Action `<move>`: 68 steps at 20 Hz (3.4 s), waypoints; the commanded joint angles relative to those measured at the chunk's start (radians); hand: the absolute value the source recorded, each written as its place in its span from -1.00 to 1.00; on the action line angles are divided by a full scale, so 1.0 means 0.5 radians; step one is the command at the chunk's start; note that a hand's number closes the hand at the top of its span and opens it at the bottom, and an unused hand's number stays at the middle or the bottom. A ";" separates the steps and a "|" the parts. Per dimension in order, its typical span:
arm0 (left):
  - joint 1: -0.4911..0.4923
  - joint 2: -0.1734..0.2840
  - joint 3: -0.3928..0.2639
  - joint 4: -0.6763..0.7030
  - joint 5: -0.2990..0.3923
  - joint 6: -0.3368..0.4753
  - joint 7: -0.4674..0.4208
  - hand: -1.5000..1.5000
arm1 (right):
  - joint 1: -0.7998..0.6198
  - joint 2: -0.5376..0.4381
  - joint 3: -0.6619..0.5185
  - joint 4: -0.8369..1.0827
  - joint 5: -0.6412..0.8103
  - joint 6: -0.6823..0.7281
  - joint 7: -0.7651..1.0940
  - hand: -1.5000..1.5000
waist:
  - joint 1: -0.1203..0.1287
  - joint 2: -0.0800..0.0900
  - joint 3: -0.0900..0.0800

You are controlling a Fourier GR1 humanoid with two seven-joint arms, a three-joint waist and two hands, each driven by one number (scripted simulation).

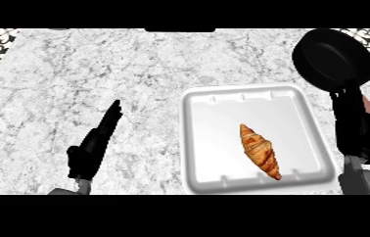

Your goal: Pick the croissant from the tray and place it in the pot

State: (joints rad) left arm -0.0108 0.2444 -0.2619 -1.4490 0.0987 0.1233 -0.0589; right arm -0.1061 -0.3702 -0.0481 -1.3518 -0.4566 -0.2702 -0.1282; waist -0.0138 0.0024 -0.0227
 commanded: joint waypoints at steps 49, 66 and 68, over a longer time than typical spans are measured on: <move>-0.501 -0.009 0.554 -0.238 0.151 0.143 0.199 0.00 | -1.314 -0.838 1.837 -0.188 2.402 1.615 -1.213 -1.00 | 0.041 -0.004 0.045; -0.489 0.003 0.647 -0.244 0.143 0.034 0.219 0.00 | -1.102 -0.565 1.694 0.162 2.899 1.346 -1.299 -1.00 | 0.050 -0.002 0.046; -0.588 -0.006 0.678 -0.110 0.150 0.028 0.195 0.00 | -0.967 -0.351 1.803 0.023 2.993 1.399 -1.023 -1.00 | 0.034 -0.003 0.045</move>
State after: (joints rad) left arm -0.2861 0.2435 0.0630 -1.5336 0.1750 0.1444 0.0477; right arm -0.6187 -0.6516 0.8355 -1.3664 0.9733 0.4074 -0.6810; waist 0.0043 0.0002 -0.0002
